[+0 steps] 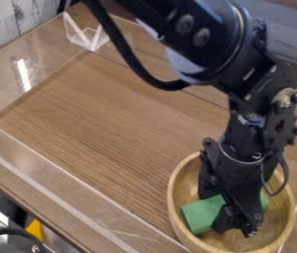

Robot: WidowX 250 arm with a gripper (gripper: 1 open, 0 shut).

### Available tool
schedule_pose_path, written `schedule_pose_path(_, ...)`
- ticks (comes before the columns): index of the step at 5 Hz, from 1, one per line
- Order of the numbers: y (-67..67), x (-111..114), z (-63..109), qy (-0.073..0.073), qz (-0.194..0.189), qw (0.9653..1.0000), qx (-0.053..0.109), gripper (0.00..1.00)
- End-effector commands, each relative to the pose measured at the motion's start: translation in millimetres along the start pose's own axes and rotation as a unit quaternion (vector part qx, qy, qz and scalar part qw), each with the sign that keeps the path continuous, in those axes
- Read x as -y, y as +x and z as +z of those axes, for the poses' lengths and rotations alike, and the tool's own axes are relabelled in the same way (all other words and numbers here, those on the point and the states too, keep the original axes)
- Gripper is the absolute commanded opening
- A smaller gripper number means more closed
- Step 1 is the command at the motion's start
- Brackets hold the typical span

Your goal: Remove the green block from inside the brown bowl and put it on the table

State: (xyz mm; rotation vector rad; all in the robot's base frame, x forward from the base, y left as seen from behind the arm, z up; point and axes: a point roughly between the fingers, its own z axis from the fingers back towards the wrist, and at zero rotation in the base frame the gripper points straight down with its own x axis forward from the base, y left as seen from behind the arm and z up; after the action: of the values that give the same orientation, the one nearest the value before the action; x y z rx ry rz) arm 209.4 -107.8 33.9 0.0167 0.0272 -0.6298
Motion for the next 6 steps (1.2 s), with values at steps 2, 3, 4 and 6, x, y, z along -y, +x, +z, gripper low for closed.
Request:
schedule_pose_path(2, 2.3, -5, 29.6, -0.007, 0.023, 0.9993, 0.029, 0.0)
schedule_pose_path(3, -2.1, -12, 41.8, -0.009, 0.039, 0.9986, 0.035, 0.0)
schedule_pose_path(4, -4.0, -20, 60.4, -0.01, 0.05, 0.9976, 0.047, 0.0)
schedule_pose_path(6, -5.6, -36, 80.7, 0.0, 0.091, 0.9936, 0.066, 0.0)
